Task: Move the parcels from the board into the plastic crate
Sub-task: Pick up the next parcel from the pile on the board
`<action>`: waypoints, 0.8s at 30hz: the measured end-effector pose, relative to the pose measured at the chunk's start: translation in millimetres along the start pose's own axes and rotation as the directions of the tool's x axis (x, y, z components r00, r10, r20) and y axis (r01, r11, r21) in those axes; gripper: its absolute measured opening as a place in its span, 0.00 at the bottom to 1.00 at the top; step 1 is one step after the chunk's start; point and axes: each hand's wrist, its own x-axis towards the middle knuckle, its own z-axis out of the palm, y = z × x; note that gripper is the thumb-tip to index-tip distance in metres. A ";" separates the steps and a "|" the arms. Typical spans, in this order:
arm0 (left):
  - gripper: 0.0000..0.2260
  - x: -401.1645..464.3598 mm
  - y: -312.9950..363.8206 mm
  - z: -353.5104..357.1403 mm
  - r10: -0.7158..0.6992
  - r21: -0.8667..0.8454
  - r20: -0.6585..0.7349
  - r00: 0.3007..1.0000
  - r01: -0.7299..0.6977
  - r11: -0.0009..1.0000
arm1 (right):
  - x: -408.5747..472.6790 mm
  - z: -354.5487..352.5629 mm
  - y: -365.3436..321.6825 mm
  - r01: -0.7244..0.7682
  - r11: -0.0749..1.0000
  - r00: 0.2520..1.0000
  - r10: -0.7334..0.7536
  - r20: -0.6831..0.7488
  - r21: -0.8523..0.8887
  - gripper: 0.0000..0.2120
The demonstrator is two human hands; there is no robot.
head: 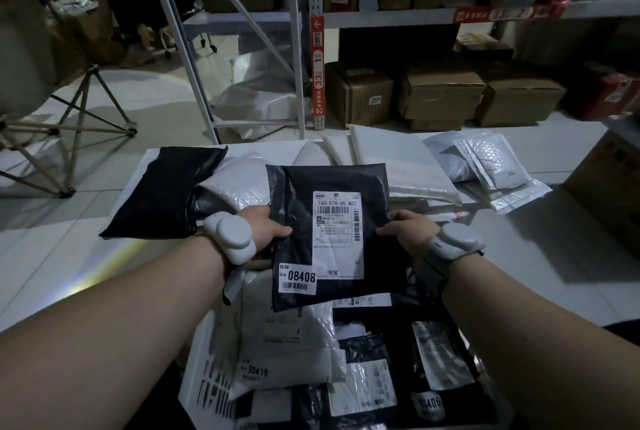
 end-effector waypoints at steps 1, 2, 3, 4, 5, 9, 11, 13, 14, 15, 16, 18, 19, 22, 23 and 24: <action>0.11 1.0 -1.8 0.7 -0.002 -0.006 0.003 1.000 0.002 1.000 | 0.2 -1.3 1.3 0.000 1.000 1.000 0.000 -0.010 -0.016 0.09; 0.11 2.7 -3.7 1.5 -0.010 -0.003 0.013 1.000 0.010 1.000 | 0.2 -2.6 2.9 0.007 0.999 1.000 -0.008 -0.013 -0.038 0.09; 0.12 3.6 -5.1 2.6 -0.019 0.009 0.027 0.999 0.018 1.000 | -0.1 -3.7 4.3 0.012 0.998 1.000 -0.013 -0.015 -0.060 0.09; 0.12 5.9 -7.6 3.5 -0.022 0.028 0.031 0.999 0.021 0.999 | -1.0 -5.1 5.5 0.020 0.997 1.000 -0.021 -0.016 -0.078 0.09; 0.13 8.0 -10.1 4.8 -0.021 0.053 0.030 0.999 0.019 0.998 | -1.5 -6.8 6.7 0.026 0.994 0.999 -0.028 -0.015 -0.103 0.09; 0.04 2.7 -10.7 10.0 -0.014 0.057 0.042 0.999 0.012 0.998 | -1.6 -13.3 15.6 0.032 0.981 0.999 -0.034 -0.009 -0.189 0.09; 0.06 2.1 -11.3 13.1 0.005 0.041 0.056 0.998 -0.007 0.999 | -3.4 -16.1 20.1 0.026 0.984 1.000 -0.027 -0.006 -0.178 0.08; 0.08 1.4 -14.4 18.2 0.018 0.051 0.070 0.997 -0.021 0.998 | -5.1 -18.5 24.1 0.020 0.982 1.000 -0.020 -0.001 -0.186 0.11; 0.08 2.0 -14.5 19.0 0.016 0.053 0.075 0.997 -0.020 0.998 | -4.4 -19.3 23.5 0.030 0.980 1.000 -0.031 -0.001 -0.196 0.12; 0.09 3.4 -17.4 22.3 0.002 0.044 0.084 0.996 -0.006 0.999 | -4.4 -20.0 23.9 0.035 0.975 0.999 -0.035 0.004 -0.218 0.13; 0.09 5.1 -20.8 25.4 -0.020 0.051 0.089 0.996 0.016 0.999 | -4.1 -20.8 24.6 0.040 0.969 0.999 -0.039 0.008 -0.243 0.14; 0.08 7.5 -24.8 30.9 -0.049 0.100 0.103 0.993 0.039 0.994 | -2.3 -21.2 26.6 0.042 0.950 0.999 -0.037 0.023 -0.309 0.16; 0.07 8.6 -26.4 34.6 -0.059 0.124 0.115 0.992 0.045 0.991 | -2.2 -21.2 28.1 0.033 0.936 0.999 -0.023 0.035 -0.351 0.18; 0.03 11.6 -32.8 49.7 -0.082 0.185 0.127 0.988 0.057 0.981 | -3.4 -20.2 35.4 -0.008 0.875 0.998 0.035 0.047 -0.485 0.19; 0.03 12.8 -35.8 55.7 -0.090 0.192 0.130 0.987 0.064 0.979 | -3.4 -20.4 38.6 -0.029 0.850 0.998 0.057 0.037 -0.525 0.19; 0.04 14.0 -37.0 58.7 -0.089 0.198 0.127 0.988 0.063 0.978 | -3.1 -20.1 38.7 -0.043 0.836 0.997 0.069 0.027 -0.548 0.19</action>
